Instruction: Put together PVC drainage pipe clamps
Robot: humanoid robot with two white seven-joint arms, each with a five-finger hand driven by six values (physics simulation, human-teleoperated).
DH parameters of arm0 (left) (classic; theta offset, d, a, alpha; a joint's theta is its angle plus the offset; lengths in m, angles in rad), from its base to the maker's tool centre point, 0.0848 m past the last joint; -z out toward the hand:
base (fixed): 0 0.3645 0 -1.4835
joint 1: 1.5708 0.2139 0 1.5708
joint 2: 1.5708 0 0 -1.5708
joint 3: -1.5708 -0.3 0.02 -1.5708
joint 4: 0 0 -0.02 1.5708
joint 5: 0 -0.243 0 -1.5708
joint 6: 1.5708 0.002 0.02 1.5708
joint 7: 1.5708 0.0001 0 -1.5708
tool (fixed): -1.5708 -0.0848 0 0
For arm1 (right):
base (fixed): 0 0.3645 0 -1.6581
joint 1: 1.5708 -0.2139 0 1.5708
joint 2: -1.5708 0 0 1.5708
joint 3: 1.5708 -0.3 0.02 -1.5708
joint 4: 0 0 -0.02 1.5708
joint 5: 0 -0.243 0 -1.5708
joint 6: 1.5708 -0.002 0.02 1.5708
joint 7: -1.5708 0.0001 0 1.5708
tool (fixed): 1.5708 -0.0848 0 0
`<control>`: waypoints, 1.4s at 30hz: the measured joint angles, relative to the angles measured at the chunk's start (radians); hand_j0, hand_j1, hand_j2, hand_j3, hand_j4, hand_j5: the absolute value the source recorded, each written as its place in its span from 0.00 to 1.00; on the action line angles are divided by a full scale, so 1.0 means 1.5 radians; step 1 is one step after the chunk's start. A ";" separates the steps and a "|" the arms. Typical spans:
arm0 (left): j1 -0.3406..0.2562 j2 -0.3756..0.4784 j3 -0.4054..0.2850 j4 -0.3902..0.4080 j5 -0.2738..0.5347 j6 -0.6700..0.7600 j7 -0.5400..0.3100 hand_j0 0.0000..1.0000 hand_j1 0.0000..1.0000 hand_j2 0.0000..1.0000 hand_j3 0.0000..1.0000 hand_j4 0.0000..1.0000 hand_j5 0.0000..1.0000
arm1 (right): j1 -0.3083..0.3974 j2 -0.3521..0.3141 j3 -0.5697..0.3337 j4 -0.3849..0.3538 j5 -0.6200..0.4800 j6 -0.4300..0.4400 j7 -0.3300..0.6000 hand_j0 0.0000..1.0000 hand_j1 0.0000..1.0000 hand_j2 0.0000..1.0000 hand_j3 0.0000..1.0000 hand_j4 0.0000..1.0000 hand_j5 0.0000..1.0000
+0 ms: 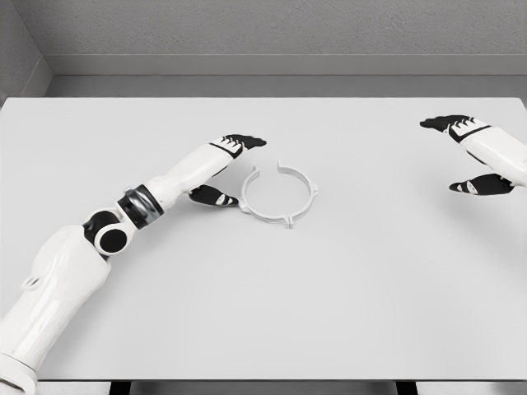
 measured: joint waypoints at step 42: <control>-0.003 0.038 0.041 -0.003 -0.011 0.000 0.000 1.00 1.00 1.00 1.00 1.00 1.00 | 0.000 0.001 0.000 -0.002 -0.001 0.000 0.000 1.00 1.00 1.00 1.00 1.00 1.00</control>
